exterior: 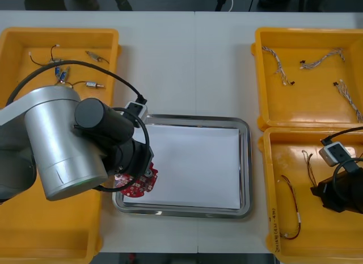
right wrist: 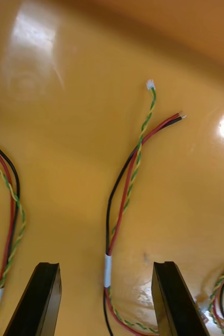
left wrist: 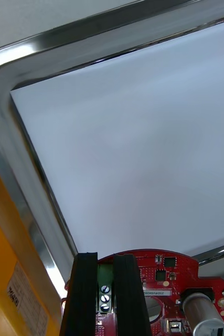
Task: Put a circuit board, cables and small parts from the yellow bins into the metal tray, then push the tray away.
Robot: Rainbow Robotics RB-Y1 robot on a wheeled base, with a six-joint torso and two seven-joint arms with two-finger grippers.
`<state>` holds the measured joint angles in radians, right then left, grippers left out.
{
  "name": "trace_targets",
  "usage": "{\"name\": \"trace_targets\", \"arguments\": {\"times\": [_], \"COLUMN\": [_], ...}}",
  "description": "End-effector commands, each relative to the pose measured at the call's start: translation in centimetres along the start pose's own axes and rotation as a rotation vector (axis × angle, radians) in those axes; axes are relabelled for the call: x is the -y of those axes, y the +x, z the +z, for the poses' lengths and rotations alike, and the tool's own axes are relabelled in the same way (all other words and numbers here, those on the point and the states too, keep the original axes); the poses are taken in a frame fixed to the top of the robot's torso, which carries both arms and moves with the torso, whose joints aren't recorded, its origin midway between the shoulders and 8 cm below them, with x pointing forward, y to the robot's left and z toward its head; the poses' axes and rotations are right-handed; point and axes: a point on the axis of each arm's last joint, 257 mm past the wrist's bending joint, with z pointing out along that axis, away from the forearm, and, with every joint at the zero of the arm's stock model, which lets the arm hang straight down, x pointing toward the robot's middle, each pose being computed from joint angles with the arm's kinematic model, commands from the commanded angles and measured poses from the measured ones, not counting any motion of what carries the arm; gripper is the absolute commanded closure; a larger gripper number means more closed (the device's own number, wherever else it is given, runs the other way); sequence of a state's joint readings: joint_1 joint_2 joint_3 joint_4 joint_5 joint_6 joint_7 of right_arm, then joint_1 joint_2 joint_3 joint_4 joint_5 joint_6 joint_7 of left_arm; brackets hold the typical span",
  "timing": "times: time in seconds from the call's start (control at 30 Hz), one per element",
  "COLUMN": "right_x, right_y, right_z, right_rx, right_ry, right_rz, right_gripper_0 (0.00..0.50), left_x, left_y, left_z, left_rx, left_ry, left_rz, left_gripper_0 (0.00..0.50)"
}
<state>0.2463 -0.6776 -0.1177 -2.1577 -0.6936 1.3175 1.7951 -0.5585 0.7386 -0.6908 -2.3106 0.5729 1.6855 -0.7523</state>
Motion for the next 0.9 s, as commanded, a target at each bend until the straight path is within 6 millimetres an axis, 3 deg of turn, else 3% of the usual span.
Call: {"name": "trace_targets", "arguments": {"times": [0.03,0.47,0.9], "right_x": [0.6,0.4,-0.8], "right_y": [1.5,2.9,4.5], "right_z": [0.7,2.1,3.0], "right_rx": [-0.030,-0.063,-0.083], "right_ry": [0.022,0.044,0.022], "right_rz": [-0.078,-0.092,-0.073], "right_gripper_0": [0.000,0.000,0.000], "left_x": [2.4,3.1,2.9], "left_y": [-1.7,-1.4,-0.9], "left_z": [0.2,5.1,6.2], "left_rx": [0.065,0.099,0.095], "left_ry": [0.032,0.024,0.015], "left_rz": [-0.037,-0.025,-0.030], "left_gripper_0": [0.500,0.500,0.500]}}
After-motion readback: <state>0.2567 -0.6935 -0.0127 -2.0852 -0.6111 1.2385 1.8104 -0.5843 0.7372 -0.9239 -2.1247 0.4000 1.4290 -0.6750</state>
